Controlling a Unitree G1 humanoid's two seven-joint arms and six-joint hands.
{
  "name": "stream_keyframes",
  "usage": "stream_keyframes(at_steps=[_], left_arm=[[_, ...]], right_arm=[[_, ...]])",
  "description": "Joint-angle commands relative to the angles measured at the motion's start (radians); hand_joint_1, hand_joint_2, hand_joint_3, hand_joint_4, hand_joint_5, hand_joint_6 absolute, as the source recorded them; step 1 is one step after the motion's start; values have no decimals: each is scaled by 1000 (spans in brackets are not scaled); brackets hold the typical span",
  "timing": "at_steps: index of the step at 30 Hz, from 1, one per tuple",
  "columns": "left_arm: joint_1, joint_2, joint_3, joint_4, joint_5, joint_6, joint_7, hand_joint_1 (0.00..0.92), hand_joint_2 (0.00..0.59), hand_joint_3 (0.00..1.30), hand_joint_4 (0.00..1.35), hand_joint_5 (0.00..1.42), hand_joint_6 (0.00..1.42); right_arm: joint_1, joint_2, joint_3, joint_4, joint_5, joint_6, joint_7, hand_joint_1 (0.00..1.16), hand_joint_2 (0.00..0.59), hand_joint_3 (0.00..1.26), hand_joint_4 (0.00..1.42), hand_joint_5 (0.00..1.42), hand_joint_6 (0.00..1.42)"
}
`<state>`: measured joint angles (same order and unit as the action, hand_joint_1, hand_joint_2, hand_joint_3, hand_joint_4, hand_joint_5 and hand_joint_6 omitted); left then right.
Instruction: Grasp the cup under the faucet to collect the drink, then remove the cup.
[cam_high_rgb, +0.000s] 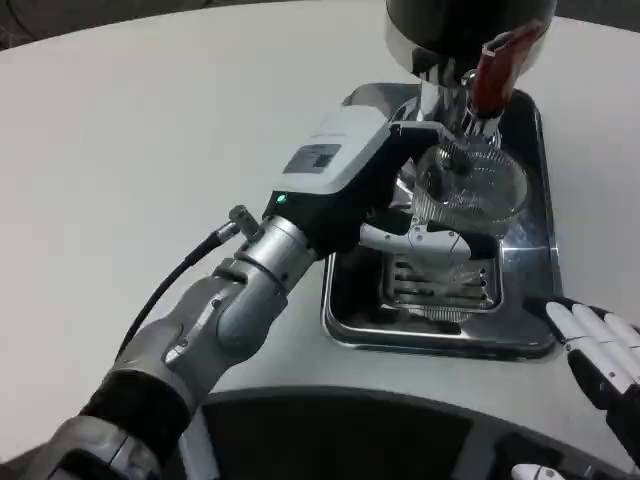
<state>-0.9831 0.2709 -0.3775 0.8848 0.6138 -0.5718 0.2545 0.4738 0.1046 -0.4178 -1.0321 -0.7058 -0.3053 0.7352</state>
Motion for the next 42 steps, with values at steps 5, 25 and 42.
stream_keyframes(at_steps=[5, 25, 42], left_arm=[[5, 26, 1, -21, -3, -25, -22, 188, 49, 455, 332, 565, 880], [37, 49, 21, -104, -35, -39, -64, 139, 64, 216, 59, 231, 411], [277, 150, 183, -519, -175, -23, -203, 143, 70, 259, 140, 316, 473]], right_arm=[[6, 13, 0, -15, 27, 5, 6, 231, 370, 41, 0, 0, 0], [-6, -2, 10, -15, 35, 29, 10, 237, 369, 52, 0, 0, 0], [-52, -16, 59, -15, -9, 79, 28, 253, 364, 64, 0, 0, 0]])
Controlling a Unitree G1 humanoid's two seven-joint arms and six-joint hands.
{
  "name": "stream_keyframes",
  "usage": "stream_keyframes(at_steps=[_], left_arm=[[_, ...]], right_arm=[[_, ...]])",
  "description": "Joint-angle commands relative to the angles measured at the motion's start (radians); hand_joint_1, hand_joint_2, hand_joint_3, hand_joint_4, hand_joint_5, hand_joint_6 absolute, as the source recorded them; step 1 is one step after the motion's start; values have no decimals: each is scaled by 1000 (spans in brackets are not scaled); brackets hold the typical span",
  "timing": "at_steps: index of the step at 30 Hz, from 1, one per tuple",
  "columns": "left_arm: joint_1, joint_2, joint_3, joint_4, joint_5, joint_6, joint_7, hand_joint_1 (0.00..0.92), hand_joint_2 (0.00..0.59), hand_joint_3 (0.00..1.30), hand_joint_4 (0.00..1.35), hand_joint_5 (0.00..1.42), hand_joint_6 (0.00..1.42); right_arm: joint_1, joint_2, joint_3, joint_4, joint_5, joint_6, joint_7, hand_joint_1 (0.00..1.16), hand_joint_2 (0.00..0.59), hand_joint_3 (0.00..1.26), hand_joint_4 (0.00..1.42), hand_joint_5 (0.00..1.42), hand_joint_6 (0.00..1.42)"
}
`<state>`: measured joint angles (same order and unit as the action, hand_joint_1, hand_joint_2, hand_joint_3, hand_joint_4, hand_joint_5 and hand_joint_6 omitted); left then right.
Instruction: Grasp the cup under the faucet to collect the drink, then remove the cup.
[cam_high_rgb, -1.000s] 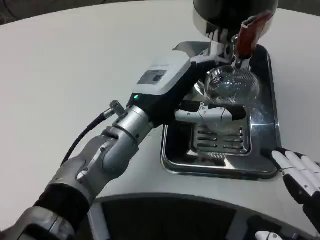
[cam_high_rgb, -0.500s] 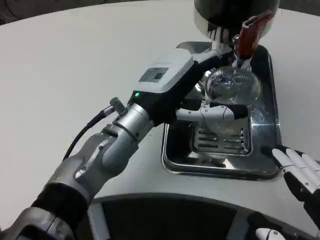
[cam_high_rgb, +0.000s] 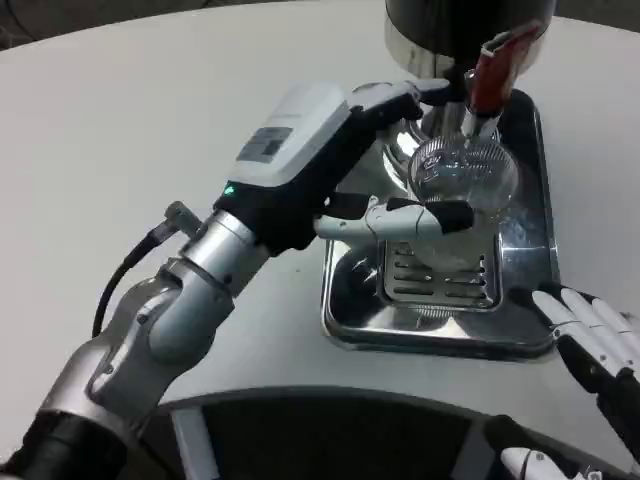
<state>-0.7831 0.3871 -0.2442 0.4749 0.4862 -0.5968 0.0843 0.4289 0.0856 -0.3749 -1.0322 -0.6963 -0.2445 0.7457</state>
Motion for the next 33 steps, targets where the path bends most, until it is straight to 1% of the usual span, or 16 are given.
stream_keyframes(at_steps=[1, 2, 5, 8, 11, 13, 15, 16, 17, 19, 21, 24, 27, 30, 31, 33], left_arm=[[97, 39, 63, -141, -62, 6, -44, 143, 70, 259, 140, 317, 474], [118, 43, 75, -172, -81, 9, -56, 143, 70, 259, 142, 318, 474], [167, 50, 110, -249, -132, 15, -86, 131, 76, 292, 231, 371, 537], [205, 49, 146, -325, -194, 27, -122, 116, 89, 330, 312, 407, 568], [224, 50, 181, -420, -329, 65, -201, 79, 100, 373, 376, 429, 470], [221, 53, 191, -462, -404, 96, -258, 63, 105, 375, 387, 434, 461], [209, 60, 198, -505, -491, 144, -329, 43, 108, 366, 373, 434, 456], [203, 63, 200, -521, -525, 168, -360, 29, 110, 357, 344, 406, 433], [192, 67, 201, -537, -572, 205, -403, 21, 111, 339, 318, 385, 409], [154, 75, 197, -552, -670, 299, -496, 2, 123, 250, 204, 280, 327], [122, 76, 199, -564, -738, 372, -557, 0, 125, 228, 173, 252, 299], [88, 69, 210, -582, -780, 435, -600, 0, 119, 215, 159, 239, 279], [40, 66, 209, -584, -812, 498, -646, 0, 118, 200, 146, 229, 265], [-8, 65, 189, -563, -810, 546, -701, 0, 119, 175, 120, 221, 259], [-19, 60, 184, -557, -807, 556, -713, 0, 112, 140, 78, 194, 233], [-31, 49, 184, -550, -802, 566, -723, 0, 112, 127, 59, 179, 213]], right_arm=[[-11, 2, 21, -15, -23, 23, 19, 253, 364, 64, 0, 0, 0], [-14, 2, 25, -15, -27, 27, 20, 254, 364, 65, 0, 0, 0], [-25, -2, 36, -15, -39, 42, 23, 255, 364, 69, 0, 0, 0], [-35, -6, 49, -15, -54, 60, 28, 256, 364, 72, 0, 0, 0], [-46, -8, 67, -15, -72, 78, 31, 256, 364, 73, 0, 0, 0], [-52, -10, 80, -15, -84, 89, 32, 257, 364, 73, 0, 0, 0], [-58, -13, 91, -15, -95, 99, 32, 257, 364, 73, 0, 0, 0], [-61, -14, 97, -15, -100, 104, 33, 257, 364, 73, 0, 0, 0], [-64, -15, 104, -15, -104, 109, 33, 257, 364, 73, 0, 0, 0], [-67, -17, 115, -15, -113, 114, 32, 257, 364, 73, 0, 0, 0], [-69, -17, 126, -15, -120, 119, 30, 257, 364, 73, 0, 0, 0], [-69, -16, 138, -15, -129, 127, 28, 257, 364, 73, 0, 0, 0], [-68, -15, 146, -15, -136, 129, 24, 257, 364, 73, 0, 0, 0], [-66, -15, 148, -15, -138, 128, 19, 257, 364, 73, 0, 0, 0], [-65, -15, 148, -15, -138, 127, 17, 257, 364, 73, 0, 0, 0], [-61, -13, 143, -15, -134, 124, 15, 257, 364, 73, 0, 0, 0]])
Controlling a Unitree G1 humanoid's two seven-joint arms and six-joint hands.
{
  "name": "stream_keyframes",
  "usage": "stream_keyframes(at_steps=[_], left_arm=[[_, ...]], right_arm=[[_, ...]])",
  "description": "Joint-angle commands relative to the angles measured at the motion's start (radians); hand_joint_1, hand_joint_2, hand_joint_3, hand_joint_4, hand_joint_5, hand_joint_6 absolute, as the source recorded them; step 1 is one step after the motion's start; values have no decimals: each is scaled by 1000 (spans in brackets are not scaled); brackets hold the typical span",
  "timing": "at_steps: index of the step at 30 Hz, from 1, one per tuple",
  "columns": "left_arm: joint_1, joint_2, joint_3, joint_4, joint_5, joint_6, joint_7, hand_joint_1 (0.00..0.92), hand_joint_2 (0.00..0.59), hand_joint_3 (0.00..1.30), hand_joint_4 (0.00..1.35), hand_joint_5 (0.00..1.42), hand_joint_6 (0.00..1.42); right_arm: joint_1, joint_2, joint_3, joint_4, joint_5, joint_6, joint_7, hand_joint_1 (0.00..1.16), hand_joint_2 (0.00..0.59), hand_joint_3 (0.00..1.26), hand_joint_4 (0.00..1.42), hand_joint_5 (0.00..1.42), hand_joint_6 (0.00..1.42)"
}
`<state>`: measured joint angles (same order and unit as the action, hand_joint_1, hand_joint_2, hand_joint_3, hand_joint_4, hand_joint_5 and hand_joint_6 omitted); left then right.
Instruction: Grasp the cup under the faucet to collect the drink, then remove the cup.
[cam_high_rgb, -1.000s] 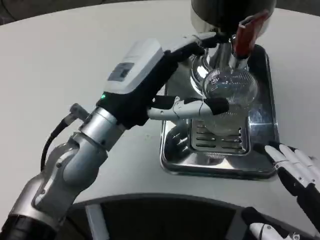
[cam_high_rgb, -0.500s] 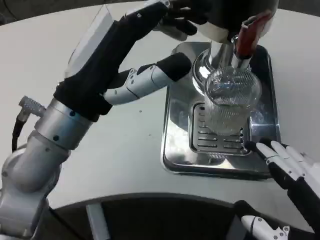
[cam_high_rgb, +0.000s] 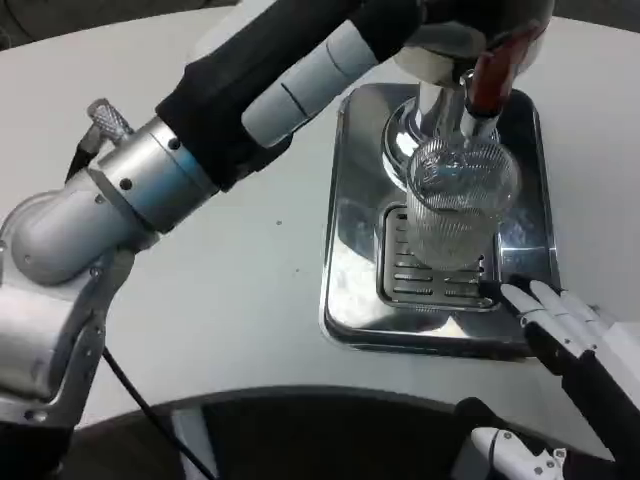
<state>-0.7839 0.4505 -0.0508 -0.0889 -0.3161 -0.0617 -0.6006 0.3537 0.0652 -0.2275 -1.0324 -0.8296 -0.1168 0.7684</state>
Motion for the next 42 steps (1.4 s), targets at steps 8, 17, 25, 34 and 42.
stream_keyframes(at_steps=[8, 17, 25, 34, 42], left_arm=[[-69, -60, 1, 59, 23, 36, -34, 0, 110, 117, 46, 178, 207], [-114, -85, -20, 156, 62, 39, -45, 0, 108, 117, 44, 172, 196], [-162, -117, -40, 271, 105, 22, -80, 0, 107, 117, 44, 178, 193], [-208, -148, -48, 350, 121, -4, -109, 0, 107, 117, 56, 180, 204], [-243, -154, -55, 406, 140, -21, -151, 0, 95, 146, 96, 203, 215]], right_arm=[[35, 6, -28, -15, 18, -12, -15, 257, 364, 73, 0, 0, 0], [39, -3, -36, -15, 29, -4, -13, 257, 364, 68, 0, 0, 0], [37, -5, -43, -15, 35, -8, -16, 258, 364, 65, 0, 0, 0], [45, -7, -47, -15, 42, -10, -19, 258, 364, 65, 0, 0, 0], [40, -8, -41, -15, 35, -5, -16, 258, 364, 65, 0, 0, 0]])
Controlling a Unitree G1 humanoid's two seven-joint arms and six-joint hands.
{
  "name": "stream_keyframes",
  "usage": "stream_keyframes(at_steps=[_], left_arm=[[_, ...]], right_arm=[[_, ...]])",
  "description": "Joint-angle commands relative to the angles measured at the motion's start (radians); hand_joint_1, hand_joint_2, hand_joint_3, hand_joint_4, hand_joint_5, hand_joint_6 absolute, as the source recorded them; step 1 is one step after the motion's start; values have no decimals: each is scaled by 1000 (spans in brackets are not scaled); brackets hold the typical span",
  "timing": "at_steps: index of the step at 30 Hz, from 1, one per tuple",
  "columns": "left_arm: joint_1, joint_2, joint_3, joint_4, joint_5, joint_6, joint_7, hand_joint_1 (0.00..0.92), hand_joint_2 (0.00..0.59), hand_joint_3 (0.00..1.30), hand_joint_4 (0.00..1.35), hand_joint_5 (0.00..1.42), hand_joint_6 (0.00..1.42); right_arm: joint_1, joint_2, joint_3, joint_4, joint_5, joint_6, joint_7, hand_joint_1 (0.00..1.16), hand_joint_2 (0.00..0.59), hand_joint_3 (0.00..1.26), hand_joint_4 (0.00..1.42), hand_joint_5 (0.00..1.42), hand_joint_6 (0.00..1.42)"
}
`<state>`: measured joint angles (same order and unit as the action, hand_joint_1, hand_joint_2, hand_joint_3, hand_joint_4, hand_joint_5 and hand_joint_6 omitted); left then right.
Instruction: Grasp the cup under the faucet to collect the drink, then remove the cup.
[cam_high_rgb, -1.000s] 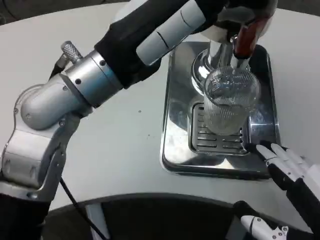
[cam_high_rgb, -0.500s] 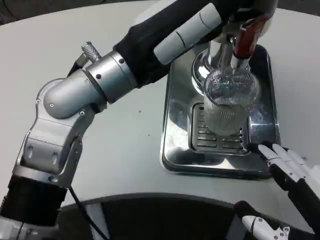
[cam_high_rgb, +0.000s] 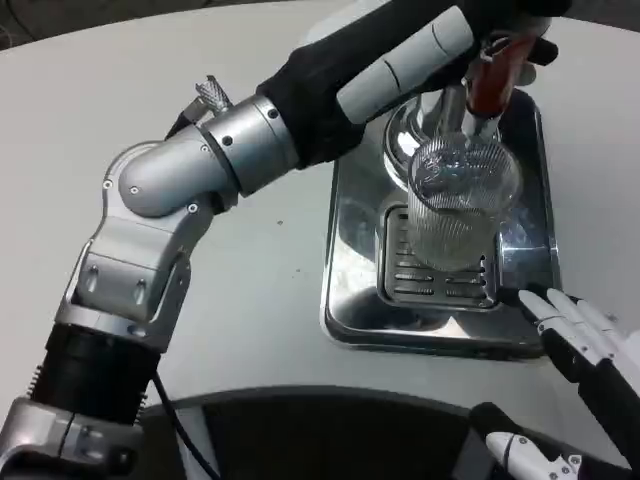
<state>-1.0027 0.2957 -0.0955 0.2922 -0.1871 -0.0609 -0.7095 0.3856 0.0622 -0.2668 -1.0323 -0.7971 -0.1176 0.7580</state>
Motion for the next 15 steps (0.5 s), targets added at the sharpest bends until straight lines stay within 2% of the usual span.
stream_keyframes(at_steps=[1, 5, 8, 9, 15], left_arm=[[-26, 0, -11, 30, 11, -23, -50, 0, 95, 146, 95, 203, 214], [-22, -3, -9, 49, -1, -19, -85, 0, 107, 137, 67, 181, 184], [-21, -2, -4, 55, -2, -23, -98, 0, 74, 134, 65, 177, 169], [-21, 0, -4, 57, 1, -25, -101, 0, 46, 134, 65, 171, 163], [-30, 13, -15, 71, 25, -50, -118, 0, 19, 125, 56, 163, 157]], right_arm=[[7, -6, -2, -15, 2, -4, -5, 258, 364, 65, 0, 0, 0], [3, -7, 3, -15, -4, -1, -2, 258, 364, 65, 0, 0, 0], [1, -6, 10, -15, -10, 3, -1, 258, 364, 65, 0, 0, 0], [0, -6, 12, -15, -12, 5, 0, 258, 364, 65, 0, 0, 0], [-4, -7, 25, -15, -23, 17, 2, 258, 364, 65, 0, 0, 0]])
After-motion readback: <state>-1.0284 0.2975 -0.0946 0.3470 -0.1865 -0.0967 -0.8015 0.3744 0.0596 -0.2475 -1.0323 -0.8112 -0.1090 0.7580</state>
